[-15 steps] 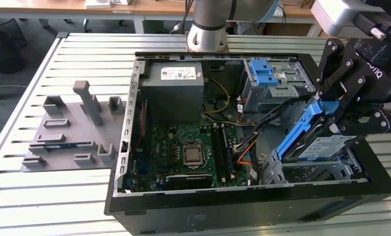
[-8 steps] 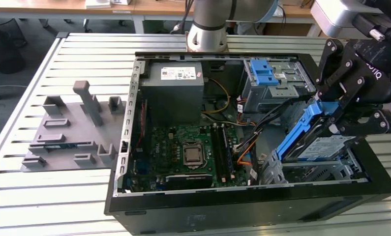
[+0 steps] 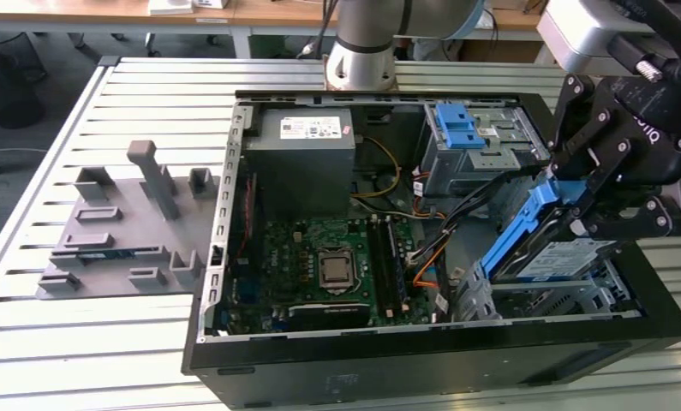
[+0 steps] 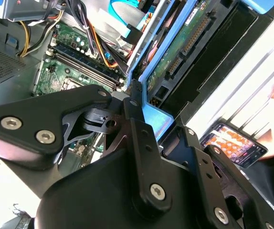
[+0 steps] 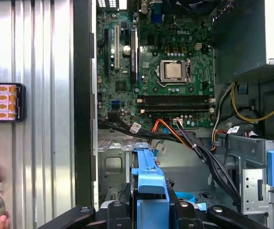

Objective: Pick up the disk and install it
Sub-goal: 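Insert the disk into the insertion slot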

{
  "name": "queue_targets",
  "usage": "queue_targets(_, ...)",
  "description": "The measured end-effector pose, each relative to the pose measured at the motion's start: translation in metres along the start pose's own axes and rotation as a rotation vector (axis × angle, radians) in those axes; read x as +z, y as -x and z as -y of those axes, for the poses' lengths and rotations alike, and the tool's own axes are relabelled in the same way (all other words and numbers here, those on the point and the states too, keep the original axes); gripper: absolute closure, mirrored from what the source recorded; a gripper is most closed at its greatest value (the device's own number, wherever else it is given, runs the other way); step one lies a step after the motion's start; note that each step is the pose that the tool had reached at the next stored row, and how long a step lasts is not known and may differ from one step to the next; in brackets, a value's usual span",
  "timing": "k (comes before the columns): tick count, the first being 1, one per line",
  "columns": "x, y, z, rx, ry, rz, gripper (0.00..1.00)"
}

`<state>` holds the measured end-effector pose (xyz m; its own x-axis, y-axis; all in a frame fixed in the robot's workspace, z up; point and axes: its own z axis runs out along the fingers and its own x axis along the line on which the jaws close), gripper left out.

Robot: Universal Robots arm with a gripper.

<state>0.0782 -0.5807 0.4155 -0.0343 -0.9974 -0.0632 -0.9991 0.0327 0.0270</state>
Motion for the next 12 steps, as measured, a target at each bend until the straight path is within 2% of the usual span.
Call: queue_targets(12,0.0093,-0.0006,0.0003,0.0,0.0,0.0,0.64)
